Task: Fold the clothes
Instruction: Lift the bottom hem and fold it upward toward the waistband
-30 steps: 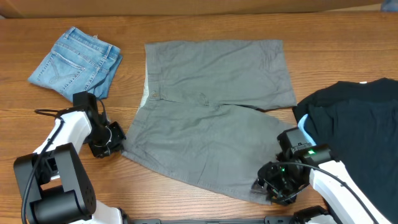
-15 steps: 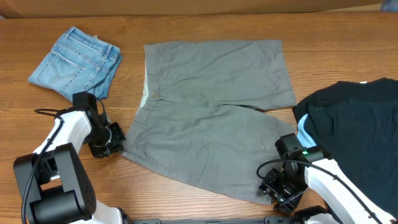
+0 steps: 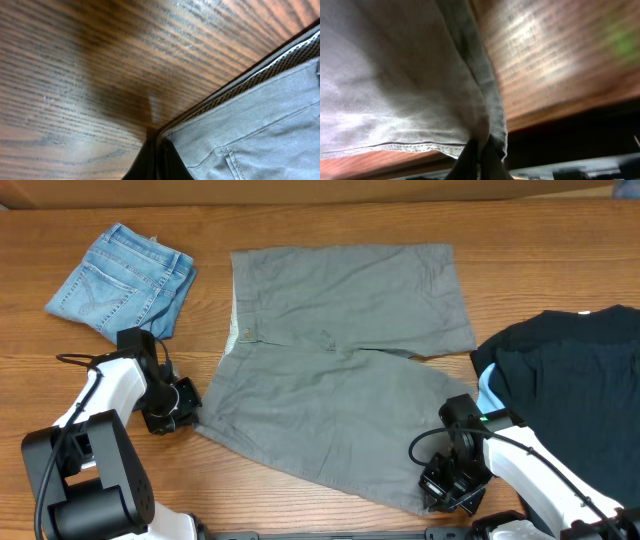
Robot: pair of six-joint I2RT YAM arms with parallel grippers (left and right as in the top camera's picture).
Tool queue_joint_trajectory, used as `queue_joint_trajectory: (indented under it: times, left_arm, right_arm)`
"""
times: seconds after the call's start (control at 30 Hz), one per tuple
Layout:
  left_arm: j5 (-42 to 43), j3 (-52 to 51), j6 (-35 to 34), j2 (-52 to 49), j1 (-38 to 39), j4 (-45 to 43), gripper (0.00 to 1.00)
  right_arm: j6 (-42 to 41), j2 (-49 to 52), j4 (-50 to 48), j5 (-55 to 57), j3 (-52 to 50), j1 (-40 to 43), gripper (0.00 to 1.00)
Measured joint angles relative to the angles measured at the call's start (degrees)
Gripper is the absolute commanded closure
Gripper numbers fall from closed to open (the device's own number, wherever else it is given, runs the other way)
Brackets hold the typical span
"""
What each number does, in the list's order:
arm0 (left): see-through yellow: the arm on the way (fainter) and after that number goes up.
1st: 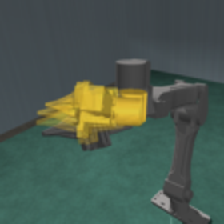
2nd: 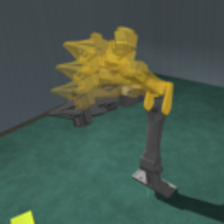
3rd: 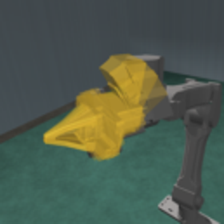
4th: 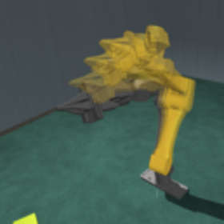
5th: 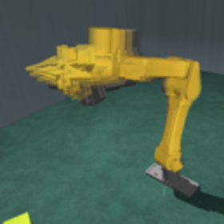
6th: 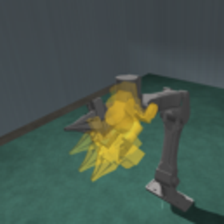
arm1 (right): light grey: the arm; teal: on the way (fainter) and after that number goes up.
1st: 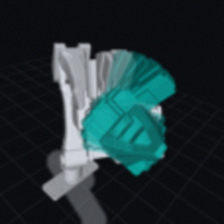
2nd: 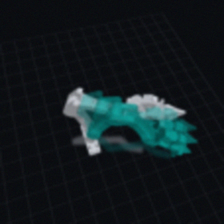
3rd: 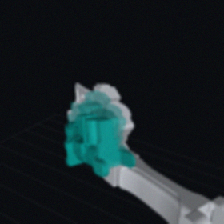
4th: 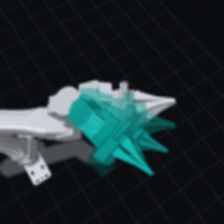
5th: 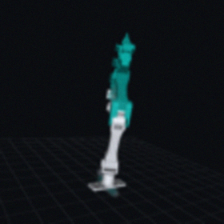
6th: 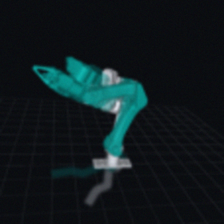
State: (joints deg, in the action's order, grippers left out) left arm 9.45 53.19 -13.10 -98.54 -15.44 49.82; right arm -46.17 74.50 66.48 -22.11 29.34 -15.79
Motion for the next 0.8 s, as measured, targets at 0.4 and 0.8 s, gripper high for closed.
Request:
queue_joint_trajectory:
  times: [0.4,0.8]
  left_arm:
    - [0.1,6.5,0.0,12.9,-5.1,10.0,0.96]
    - [-4.8,8.2,-1.1,34.1,-13.0,20.3,0.96]
  right_arm:
    - [1.3,-14.4,7.8,-0.3,8.8,0.0,0.96]
    - [1.2,-19.6,24.1,2.8,37.4,-0.1,0.96]
